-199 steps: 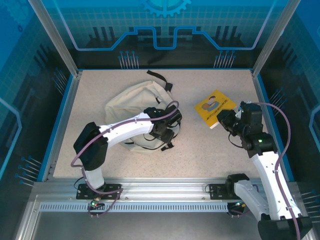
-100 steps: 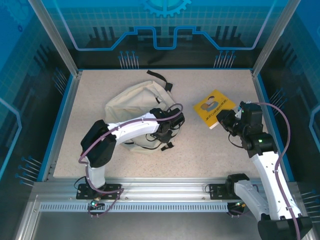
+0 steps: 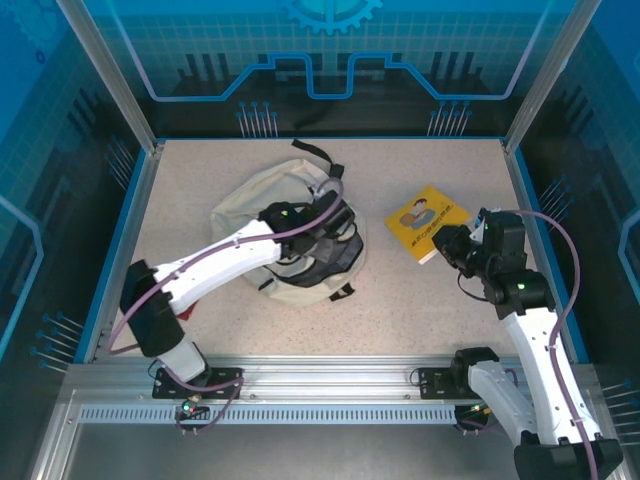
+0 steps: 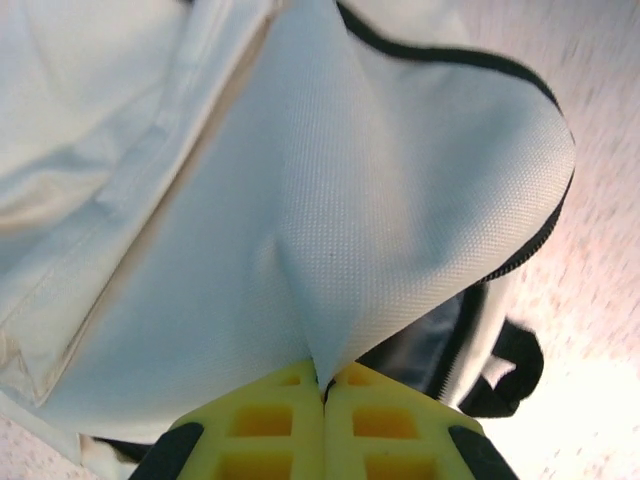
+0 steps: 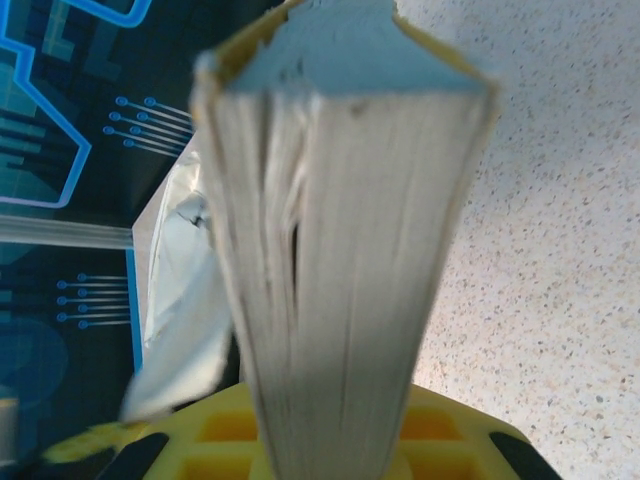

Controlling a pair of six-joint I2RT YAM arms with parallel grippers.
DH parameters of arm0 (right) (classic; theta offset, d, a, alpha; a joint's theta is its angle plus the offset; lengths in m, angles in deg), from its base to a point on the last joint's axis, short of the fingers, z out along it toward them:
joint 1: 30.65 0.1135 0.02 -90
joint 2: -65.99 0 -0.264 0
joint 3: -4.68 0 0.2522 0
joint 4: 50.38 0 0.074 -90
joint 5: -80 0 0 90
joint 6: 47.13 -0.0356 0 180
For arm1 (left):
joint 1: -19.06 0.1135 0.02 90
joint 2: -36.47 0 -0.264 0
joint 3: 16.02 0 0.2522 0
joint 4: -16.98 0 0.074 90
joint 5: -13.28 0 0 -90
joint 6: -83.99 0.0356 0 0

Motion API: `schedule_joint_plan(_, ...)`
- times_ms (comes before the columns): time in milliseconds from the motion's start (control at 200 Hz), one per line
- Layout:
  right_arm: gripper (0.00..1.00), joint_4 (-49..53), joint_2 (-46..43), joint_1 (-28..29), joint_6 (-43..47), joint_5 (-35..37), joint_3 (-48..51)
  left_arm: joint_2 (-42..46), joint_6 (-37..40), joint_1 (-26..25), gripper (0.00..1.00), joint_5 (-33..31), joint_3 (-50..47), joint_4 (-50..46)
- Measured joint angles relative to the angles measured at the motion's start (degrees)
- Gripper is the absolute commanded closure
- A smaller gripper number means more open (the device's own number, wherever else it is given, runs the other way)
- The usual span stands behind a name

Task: Pack the student bag
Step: Open the student bag at the center of the table, then place the book in the student bag.

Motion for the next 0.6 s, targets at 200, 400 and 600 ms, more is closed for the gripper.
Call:
schedule_joint_plan(200,1.00,-1.0,-0.6,0.0,0.6,-6.1,0.9,4.7,0.5,0.4,1.00,-3.5,0.2,5.6)
schedule_joint_plan(400,1.00,-4.2,-1.7,1.0,0.1,-11.3,4.0,4.9,0.6,0.4,1.00,-3.7,-0.4,9.2)
schedule_joint_plan(600,1.00,-8.7,-0.9,4.6,-3.5,-15.4,10.3,4.9,0.6,0.4,1.00,-3.1,-0.6,9.5)
